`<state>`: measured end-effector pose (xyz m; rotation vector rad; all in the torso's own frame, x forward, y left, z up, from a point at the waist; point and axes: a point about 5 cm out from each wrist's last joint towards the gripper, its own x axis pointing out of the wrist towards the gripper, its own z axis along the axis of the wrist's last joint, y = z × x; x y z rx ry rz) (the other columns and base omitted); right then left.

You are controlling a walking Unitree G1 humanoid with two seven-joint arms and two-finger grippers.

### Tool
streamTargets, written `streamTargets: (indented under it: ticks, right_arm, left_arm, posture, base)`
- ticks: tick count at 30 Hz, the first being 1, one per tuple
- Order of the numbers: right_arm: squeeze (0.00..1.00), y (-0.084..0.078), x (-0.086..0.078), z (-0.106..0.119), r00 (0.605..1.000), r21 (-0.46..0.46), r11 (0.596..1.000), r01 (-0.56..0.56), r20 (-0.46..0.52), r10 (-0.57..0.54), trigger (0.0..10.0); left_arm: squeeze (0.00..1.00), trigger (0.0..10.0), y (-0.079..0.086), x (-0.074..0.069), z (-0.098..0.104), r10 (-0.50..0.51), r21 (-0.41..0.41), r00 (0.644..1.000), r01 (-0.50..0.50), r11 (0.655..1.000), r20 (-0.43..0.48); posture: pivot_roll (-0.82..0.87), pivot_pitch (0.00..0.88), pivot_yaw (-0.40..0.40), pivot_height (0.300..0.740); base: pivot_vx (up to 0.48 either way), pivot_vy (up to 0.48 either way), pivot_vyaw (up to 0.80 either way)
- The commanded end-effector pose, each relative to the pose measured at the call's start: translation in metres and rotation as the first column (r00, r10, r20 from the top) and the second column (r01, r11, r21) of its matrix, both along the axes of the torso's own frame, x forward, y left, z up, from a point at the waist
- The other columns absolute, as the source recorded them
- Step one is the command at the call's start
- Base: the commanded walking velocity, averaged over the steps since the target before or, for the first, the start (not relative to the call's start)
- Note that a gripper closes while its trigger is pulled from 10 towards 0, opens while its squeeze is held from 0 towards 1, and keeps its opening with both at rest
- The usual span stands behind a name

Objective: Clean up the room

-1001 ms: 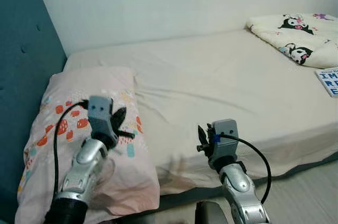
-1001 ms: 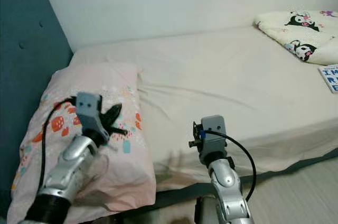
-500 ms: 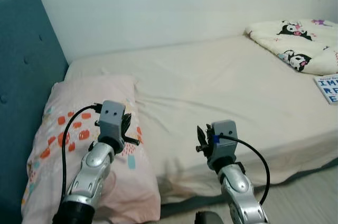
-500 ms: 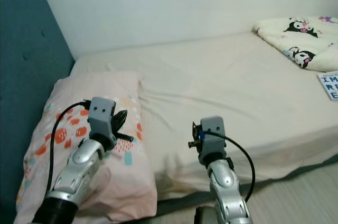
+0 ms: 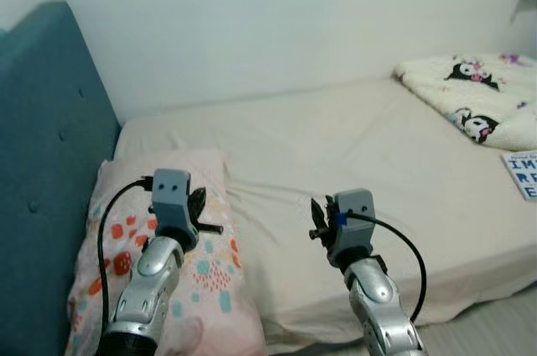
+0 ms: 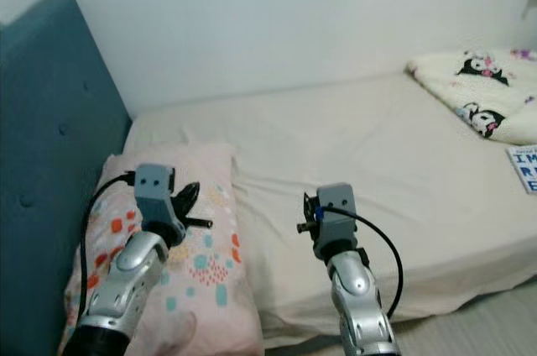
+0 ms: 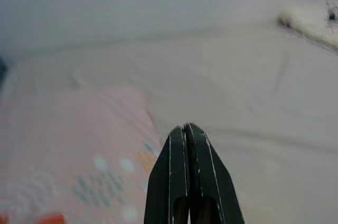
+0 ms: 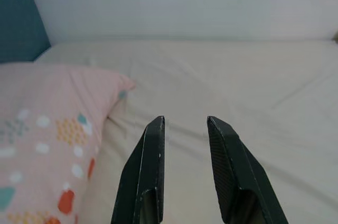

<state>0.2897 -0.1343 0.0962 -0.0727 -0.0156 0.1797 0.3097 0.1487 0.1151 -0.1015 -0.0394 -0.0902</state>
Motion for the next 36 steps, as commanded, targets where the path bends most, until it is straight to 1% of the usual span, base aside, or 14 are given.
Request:
streamTargets:
  ticks: [1, 3, 4, 5, 6, 8, 12, 15, 19, 22, 23, 27, 32, 36]
  right_arm:
    - [0.00, 0.002, -0.001, -0.005, 1.000, 0.009, 1.000, -0.007, -0.015, 0.007, 10.0]
    - [0.00, 0.003, -0.001, -0.005, 1.000, 0.010, 1.000, -0.008, -0.016, 0.008, 10.0]
    - [0.00, 0.003, 0.000, -0.005, 1.000, 0.010, 1.000, -0.008, -0.017, 0.008, 10.0]
    - [0.00, 0.002, 0.000, -0.006, 1.000, 0.012, 1.000, -0.004, -0.021, 0.004, 10.0]
    - [0.00, 0.002, 0.000, -0.006, 1.000, 0.014, 1.000, -0.002, -0.024, 0.002, 10.0]
    - [0.00, 0.002, 0.000, -0.007, 1.000, 0.014, 1.000, -0.001, -0.026, 0.001, 10.0]
    - [0.00, 0.001, 0.000, -0.007, 1.000, 0.014, 1.000, 0.001, -0.030, 0.000, 10.0]
    - [0.00, 0.001, 0.000, -0.017, 0.995, -0.012, 1.000, -0.005, -0.095, 0.004, 10.0]
    - [0.00, 0.003, 0.000, -0.018, 0.994, -0.015, 1.000, -0.023, -0.106, 0.022, 10.0]
    - [0.00, 0.004, 0.000, -0.017, 0.994, -0.035, 0.999, -0.033, -0.102, 0.029, 10.0]
    - [0.00, 0.004, 0.001, -0.017, 0.994, -0.026, 0.999, -0.029, -0.103, 0.026, 10.0]
    - [0.00, 0.005, 0.001, -0.017, 0.995, -0.035, 0.999, -0.034, -0.099, 0.030, 10.0]
    - [0.00, 0.006, 0.002, -0.017, 0.994, -0.034, 0.999, -0.041, -0.103, 0.037, 10.0]
    - [0.00, 0.005, 0.002, -0.017, 0.993, -0.003, 0.999, -0.033, -0.114, 0.032, 10.0]
  left_arm:
    - [0.00, 10.0, 0.004, -0.001, -0.003, 0.041, -0.030, 0.999, -0.041, 0.999, -0.020]
    - [0.00, 10.0, 0.005, -0.002, -0.004, 0.051, -0.038, 0.999, -0.052, 0.998, -0.016]
    - [0.00, 10.0, 0.007, -0.002, -0.006, 0.063, 0.011, 0.997, -0.062, 0.998, -0.036]
    - [0.00, 10.0, 0.009, -0.002, -0.009, 0.075, 0.029, 0.995, -0.073, 0.997, -0.063]
    - [0.00, 10.0, 0.010, -0.002, -0.011, 0.077, 0.000, 0.993, -0.078, 0.997, -0.086]
    - [0.00, 10.0, 0.010, -0.001, -0.010, 0.072, -0.029, 0.993, -0.075, 0.997, -0.096]
    - [0.00, 10.0, 0.010, 0.001, -0.006, 0.049, -0.048, 0.995, -0.053, 0.997, -0.091]
    - [0.00, 10.0, 0.010, 0.007, 0.009, 0.018, -0.026, 0.999, -0.019, 0.999, -0.034]
    - [0.00, 10.0, 0.009, 0.007, 0.011, 0.008, -0.009, 1.000, -0.008, 1.000, -0.014]
    - [0.00, 10.0, 0.008, 0.006, 0.009, 0.014, 0.014, 1.000, -0.014, 1.000, -0.027]
    - [0.00, 10.0, 0.007, 0.004, 0.009, 0.015, 0.023, 0.999, -0.015, 1.000, -0.031]
    - [0.00, 10.0, 0.003, 0.001, 0.010, 0.002, 0.014, 0.999, -0.001, 1.000, -0.038]
    - [0.00, 10.0, 0.006, 0.000, 0.013, 0.019, 0.029, 0.999, -0.019, 0.999, -0.027]
    - [0.00, 10.0, 0.012, 0.001, 0.015, 0.081, 0.012, 0.995, -0.081, 0.997, -0.056]
  posture:
    - [-0.01, 0.000, -0.001, 0.723]
    - [-0.01, 0.000, -0.001, 0.727]
    - [-0.01, 0.000, 0.000, 0.732]
    - [-0.01, 0.000, -0.002, 0.740]
    - [-0.01, 0.000, -0.001, 0.740]
    - [-0.01, 0.000, -0.001, 0.740]
    - [-0.01, 0.000, -0.002, 0.740]
    - [-0.01, 0.000, -0.005, 0.740]
    - [-0.01, 0.000, -0.004, 0.740]
    - [-0.01, 0.000, -0.004, 0.740]
    - [-0.01, 0.000, -0.005, 0.740]
    - [-0.01, 0.000, -0.007, 0.740]
    - [0.00, 0.000, -0.011, 0.740]
    - [0.00, 0.000, -0.011, 0.740]
  base:
    - [0.000, 0.000, 0.00]
    - [0.000, 0.000, 0.00]
    - [0.000, 0.000, 0.00]
    - [0.000, 0.000, 0.00]
    - [0.000, 0.000, 0.00]
    - [0.000, 0.000, 0.00]
    - [0.000, 0.000, 0.00]
    - [0.000, 0.000, 0.00]
    - [0.000, 0.000, 0.00]
    - [0.000, 0.000, 0.00]
    - [0.000, -0.480, 0.00]
    - [0.000, -0.480, 0.80]
    - [0.000, -0.480, 0.80]
    - [0.000, -0.120, 0.80]
